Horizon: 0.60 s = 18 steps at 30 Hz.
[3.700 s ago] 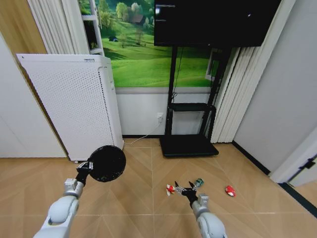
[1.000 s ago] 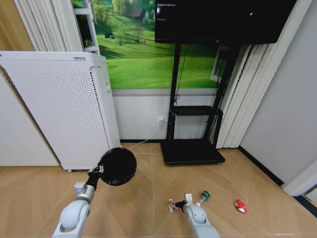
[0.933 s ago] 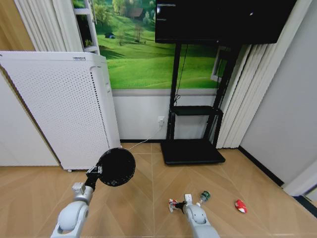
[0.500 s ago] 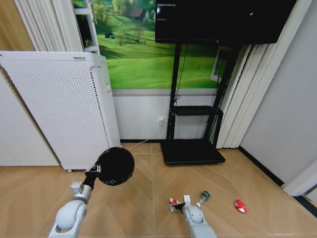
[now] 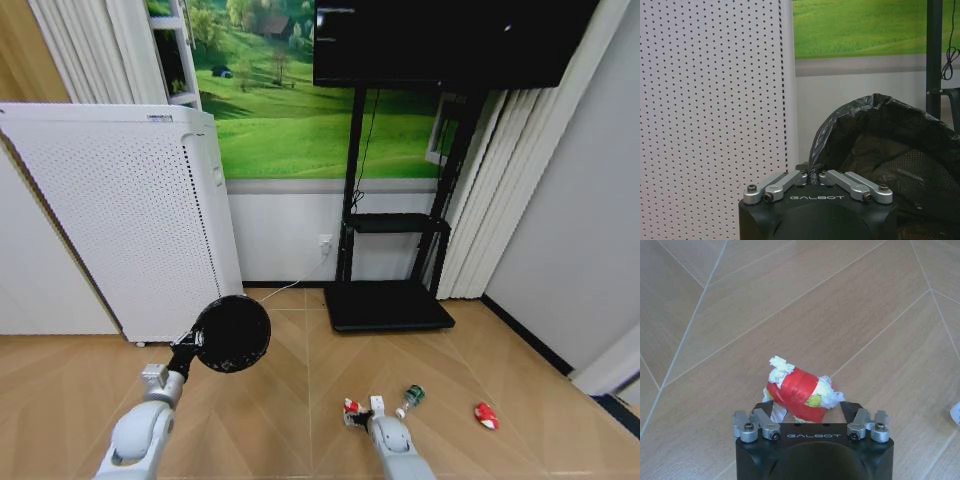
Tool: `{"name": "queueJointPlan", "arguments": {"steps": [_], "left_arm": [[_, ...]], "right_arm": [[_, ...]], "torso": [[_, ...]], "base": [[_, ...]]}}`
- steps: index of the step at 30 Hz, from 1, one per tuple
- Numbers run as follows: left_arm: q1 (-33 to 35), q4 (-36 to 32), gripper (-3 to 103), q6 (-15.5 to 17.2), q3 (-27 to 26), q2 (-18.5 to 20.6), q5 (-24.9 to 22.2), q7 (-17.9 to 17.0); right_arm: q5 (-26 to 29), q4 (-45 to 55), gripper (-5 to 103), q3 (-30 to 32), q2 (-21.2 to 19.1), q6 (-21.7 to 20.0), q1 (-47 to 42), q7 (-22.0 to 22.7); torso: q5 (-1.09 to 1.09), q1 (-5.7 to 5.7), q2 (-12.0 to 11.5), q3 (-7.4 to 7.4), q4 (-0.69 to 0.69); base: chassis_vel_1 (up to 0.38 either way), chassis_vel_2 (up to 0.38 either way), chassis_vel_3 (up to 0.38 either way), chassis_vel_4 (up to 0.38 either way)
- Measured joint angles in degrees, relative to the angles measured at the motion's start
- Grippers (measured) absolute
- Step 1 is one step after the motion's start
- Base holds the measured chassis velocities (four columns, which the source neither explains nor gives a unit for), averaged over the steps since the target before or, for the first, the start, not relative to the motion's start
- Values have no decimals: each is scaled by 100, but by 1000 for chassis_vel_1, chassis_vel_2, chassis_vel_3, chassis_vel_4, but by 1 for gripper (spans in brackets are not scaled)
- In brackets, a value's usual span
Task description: Pick up the trash bin and place the garbage on the floor into it.
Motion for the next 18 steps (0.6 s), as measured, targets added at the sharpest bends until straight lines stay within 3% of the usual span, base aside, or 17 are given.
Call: {"name": "queueJointPlan", "arguments": {"steps": [8, 12, 15, 18], "left_arm": [[46, -92, 4, 0, -29, 3, -8, 2], [67, -119, 4, 6, -30, 3, -9, 3], [86, -139, 4, 13, -41, 3, -11, 10], [86, -139, 4, 14, -53, 6, -13, 27]], "right_arm": [[-10, 39, 45, 0, -60, 67, -35, -6], [3, 84, 39, 3, -78, 76, -61, -8], [10, 141, 27, 32, -95, 81, -112, -10], [11, 175, 26, 46, -101, 81, -141, -9]], "torso": [[0, 0, 0, 0, 0], [0, 0, 0, 0, 0], [0, 0, 0, 0, 0], [0, 0, 0, 0, 0]], "base": [[0, 0, 0, 0], [0, 0, 0, 0], [0, 0, 0, 0], [0, 0, 0, 0]]}}
